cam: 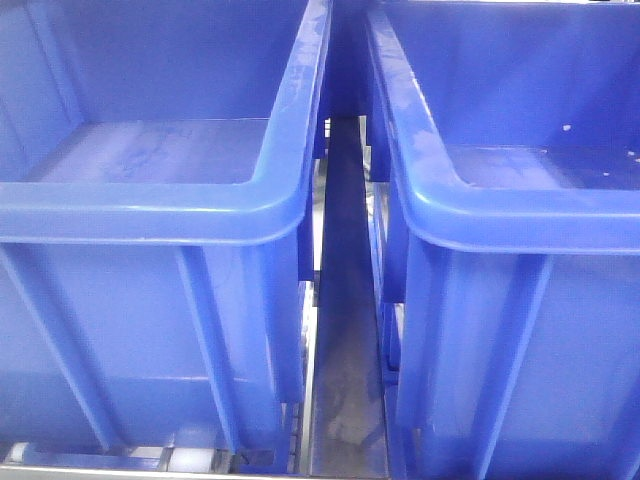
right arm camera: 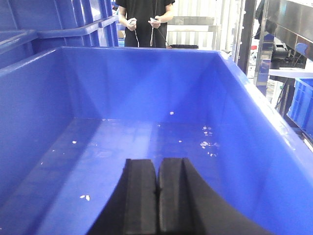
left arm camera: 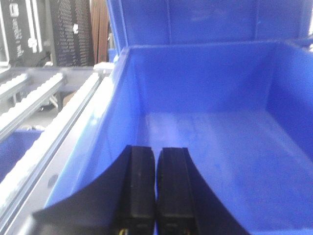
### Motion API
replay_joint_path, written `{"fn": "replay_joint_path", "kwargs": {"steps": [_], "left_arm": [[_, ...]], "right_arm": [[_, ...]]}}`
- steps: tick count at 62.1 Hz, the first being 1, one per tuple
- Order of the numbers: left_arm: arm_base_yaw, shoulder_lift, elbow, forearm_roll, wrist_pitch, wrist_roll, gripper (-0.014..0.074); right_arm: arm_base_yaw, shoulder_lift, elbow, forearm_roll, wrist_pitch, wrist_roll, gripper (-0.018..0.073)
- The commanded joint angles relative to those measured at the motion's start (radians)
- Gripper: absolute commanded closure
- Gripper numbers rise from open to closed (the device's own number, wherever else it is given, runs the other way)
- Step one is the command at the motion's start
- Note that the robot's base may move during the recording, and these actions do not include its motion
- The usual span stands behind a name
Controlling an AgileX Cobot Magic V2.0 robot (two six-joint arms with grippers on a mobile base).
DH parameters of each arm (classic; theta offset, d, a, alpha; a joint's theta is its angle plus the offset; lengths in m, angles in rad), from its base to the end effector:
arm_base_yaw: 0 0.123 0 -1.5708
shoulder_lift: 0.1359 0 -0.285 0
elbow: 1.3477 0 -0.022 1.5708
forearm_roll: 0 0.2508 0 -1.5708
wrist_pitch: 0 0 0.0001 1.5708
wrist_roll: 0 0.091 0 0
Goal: Sort and place red and blue blocks on shelf
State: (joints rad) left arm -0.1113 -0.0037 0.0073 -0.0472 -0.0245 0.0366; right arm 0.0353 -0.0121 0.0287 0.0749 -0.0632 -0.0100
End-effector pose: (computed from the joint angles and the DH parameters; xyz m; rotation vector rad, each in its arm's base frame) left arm 0.0557 -0.0061 0.2131 0.0727 1.4617 -0.0985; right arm 0.0560 0.0016 0.2099 0.0251 1.4374 0.0788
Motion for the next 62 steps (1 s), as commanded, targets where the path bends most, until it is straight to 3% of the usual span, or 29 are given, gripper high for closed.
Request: {"fn": "replay_joint_path", "kwargs": {"steps": [1, 62], "left_arm": [[0.002, -0.021, 0.028, -0.003, -0.068, -0.01, 0.0472], [0.002, -0.021, 0.028, -0.003, -0.054, -0.037, 0.0472]], "right_arm": [[-0.006, -0.018, -0.02, 0.0, -0.086, 0.0, 0.0503], [-0.006, -0.018, -0.02, 0.0, -0.086, 0.0, 0.0503]]}}
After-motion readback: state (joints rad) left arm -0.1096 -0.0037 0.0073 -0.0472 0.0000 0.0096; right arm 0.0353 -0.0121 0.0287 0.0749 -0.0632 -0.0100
